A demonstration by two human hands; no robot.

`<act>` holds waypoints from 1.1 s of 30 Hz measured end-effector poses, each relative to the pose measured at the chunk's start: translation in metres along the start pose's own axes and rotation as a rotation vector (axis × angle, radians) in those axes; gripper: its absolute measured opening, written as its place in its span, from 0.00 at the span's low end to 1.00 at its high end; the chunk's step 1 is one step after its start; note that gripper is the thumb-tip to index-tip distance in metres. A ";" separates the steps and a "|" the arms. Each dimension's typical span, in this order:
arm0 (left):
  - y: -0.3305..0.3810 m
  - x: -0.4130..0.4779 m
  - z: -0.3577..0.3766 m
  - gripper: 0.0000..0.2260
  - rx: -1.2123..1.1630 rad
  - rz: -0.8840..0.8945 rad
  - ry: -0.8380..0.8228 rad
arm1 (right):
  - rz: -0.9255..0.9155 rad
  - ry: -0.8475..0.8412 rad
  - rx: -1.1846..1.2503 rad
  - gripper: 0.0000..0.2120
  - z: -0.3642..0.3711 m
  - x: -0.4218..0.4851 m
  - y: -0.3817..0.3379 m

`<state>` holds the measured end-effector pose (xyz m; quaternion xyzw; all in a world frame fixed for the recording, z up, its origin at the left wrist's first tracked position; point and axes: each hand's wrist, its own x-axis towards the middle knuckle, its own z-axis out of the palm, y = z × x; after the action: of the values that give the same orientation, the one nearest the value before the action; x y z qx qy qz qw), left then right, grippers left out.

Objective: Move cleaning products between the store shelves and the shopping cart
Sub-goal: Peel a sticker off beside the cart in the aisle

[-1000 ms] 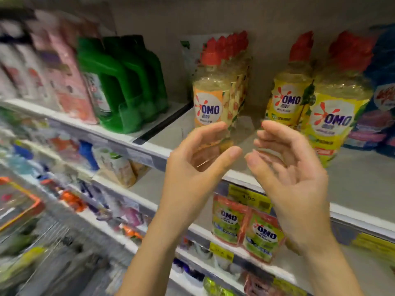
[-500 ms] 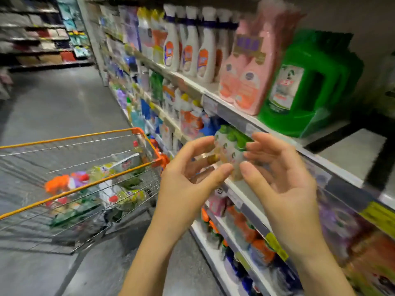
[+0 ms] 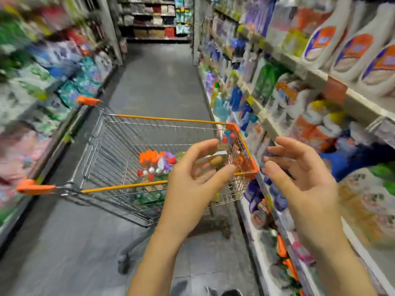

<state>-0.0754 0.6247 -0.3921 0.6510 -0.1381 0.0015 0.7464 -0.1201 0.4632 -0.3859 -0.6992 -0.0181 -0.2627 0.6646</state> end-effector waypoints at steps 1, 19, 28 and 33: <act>-0.005 0.010 -0.005 0.18 -0.006 -0.010 0.019 | 0.012 -0.010 0.003 0.17 0.004 0.011 0.009; -0.102 0.225 -0.014 0.15 0.091 -0.150 0.241 | 0.271 -0.394 0.059 0.16 0.061 0.228 0.168; -0.180 0.284 -0.034 0.12 0.118 -0.281 0.240 | 0.505 -0.500 0.013 0.09 0.090 0.259 0.274; -0.244 0.293 -0.049 0.12 0.242 -0.380 0.131 | 0.625 -0.672 -0.220 0.07 0.094 0.248 0.357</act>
<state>0.2606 0.5835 -0.5743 0.7484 0.0370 -0.0802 0.6573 0.2595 0.4295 -0.6151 -0.7837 0.0070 0.1904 0.5912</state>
